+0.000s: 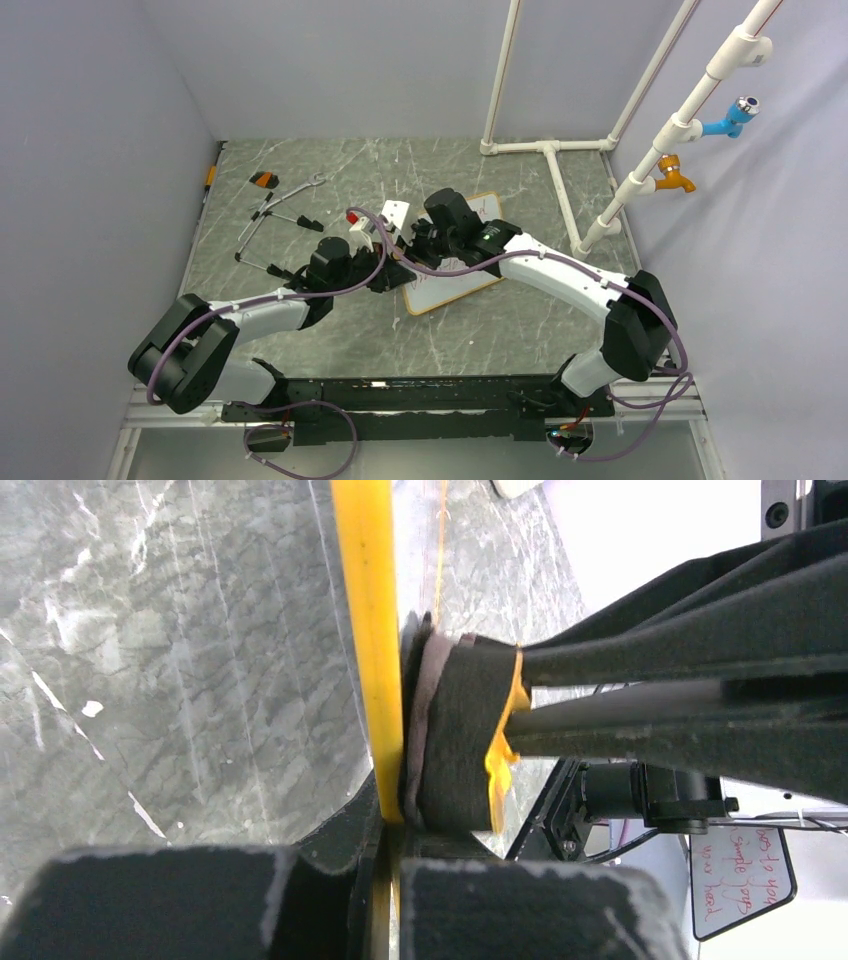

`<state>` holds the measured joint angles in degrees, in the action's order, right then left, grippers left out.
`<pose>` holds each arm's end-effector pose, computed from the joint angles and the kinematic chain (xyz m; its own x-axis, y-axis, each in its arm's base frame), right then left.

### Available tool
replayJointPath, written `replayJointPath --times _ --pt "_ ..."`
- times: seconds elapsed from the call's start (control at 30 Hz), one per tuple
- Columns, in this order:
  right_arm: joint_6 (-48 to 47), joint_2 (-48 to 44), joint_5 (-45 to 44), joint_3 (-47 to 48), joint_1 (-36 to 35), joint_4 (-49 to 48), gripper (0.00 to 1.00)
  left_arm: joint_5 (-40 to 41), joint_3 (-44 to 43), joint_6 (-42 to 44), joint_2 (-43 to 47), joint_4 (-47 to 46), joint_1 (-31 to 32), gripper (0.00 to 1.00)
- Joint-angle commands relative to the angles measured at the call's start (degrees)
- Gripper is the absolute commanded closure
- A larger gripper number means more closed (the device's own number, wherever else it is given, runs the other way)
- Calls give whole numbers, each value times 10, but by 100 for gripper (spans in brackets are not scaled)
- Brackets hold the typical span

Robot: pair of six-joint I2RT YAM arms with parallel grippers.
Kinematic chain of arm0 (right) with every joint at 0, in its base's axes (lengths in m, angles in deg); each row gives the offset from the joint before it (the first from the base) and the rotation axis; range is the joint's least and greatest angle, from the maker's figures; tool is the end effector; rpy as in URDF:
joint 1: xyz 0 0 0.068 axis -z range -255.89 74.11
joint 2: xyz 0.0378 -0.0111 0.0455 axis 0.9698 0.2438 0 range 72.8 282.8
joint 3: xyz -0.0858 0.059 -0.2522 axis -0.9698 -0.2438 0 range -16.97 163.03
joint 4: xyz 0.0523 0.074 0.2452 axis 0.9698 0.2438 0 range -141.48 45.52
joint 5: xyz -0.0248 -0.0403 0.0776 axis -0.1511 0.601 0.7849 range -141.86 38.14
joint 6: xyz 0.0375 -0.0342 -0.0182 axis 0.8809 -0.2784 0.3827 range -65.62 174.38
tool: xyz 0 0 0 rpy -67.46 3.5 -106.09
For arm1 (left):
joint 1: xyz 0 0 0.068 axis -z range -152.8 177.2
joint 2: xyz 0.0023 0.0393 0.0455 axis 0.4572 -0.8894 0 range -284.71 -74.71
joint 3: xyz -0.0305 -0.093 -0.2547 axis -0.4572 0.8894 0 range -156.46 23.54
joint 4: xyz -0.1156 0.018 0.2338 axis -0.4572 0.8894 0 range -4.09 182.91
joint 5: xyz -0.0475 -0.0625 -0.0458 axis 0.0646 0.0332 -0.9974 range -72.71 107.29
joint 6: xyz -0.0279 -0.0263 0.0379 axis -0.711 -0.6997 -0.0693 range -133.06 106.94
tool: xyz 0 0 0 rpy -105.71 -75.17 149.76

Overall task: Erase the whiteboard
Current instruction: Erase the whiteboard at the center of the board.

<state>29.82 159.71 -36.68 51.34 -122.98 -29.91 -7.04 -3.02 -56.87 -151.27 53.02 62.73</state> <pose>0.2245 0.2553 0.2859 -0.0491 -0.6420 -0.7652 -0.9494 0.2680 -0.1639 0.2062 -0.1652 0.1900 -0.7611 -0.2316 -0.6058 0.4477 0.4882 -0.7491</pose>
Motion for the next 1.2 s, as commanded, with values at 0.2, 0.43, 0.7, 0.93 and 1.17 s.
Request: replayJointPath --times 0.2,0.43,0.7,0.93,1.17 --pt "45 9 -184 -22 42 -81 100 -52 -2 29 9 -76 6 100" --pt "-12 6 -28 -13 43 -10 100 -59 0 25 8 -84 5 100" --pt "-5 6 -31 -7 31 -12 100 -64 0 26 8 -81 5 100" --pt "45 15 -174 -13 41 -91 100 -81 4 41 4 -107 5 100" --pt "6 25 -65 1 14 -46 100 -97 2 64 7 -99 5 100"
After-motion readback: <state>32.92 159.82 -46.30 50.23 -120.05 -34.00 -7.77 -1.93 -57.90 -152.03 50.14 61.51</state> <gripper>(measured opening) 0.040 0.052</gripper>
